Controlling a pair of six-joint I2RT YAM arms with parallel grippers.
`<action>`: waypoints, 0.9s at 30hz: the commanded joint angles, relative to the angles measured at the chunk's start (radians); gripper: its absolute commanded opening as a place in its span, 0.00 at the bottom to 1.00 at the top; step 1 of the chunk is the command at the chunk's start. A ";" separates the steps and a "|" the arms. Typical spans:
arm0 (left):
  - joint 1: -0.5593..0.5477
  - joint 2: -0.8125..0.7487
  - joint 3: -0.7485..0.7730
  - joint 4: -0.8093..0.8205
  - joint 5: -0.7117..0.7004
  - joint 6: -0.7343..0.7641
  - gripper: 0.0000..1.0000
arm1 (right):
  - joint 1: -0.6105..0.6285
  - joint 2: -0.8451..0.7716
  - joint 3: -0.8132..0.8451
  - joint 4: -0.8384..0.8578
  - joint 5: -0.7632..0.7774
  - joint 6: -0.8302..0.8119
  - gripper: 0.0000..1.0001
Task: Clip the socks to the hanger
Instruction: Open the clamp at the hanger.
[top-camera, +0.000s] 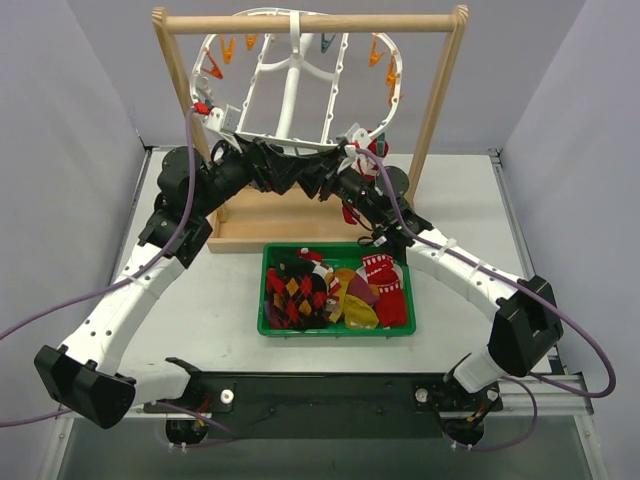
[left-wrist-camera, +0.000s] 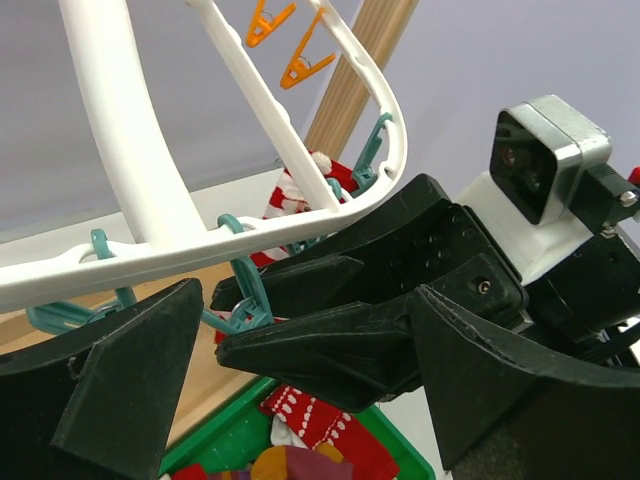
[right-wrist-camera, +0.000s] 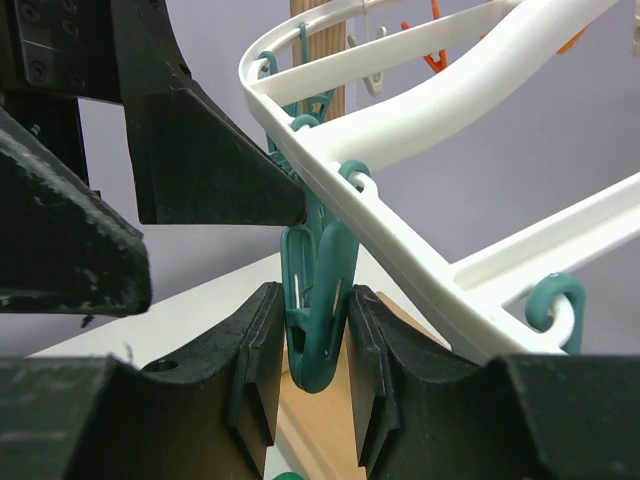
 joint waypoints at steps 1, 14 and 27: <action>0.005 -0.038 -0.011 -0.048 -0.049 0.017 0.93 | 0.016 -0.038 0.065 0.054 -0.013 -0.025 0.03; 0.010 -0.026 0.009 -0.136 -0.150 0.017 0.63 | 0.022 0.014 0.133 0.045 0.000 -0.028 0.02; 0.048 0.014 0.057 -0.148 -0.176 -0.038 0.19 | 0.017 0.025 0.134 0.069 0.014 -0.037 0.08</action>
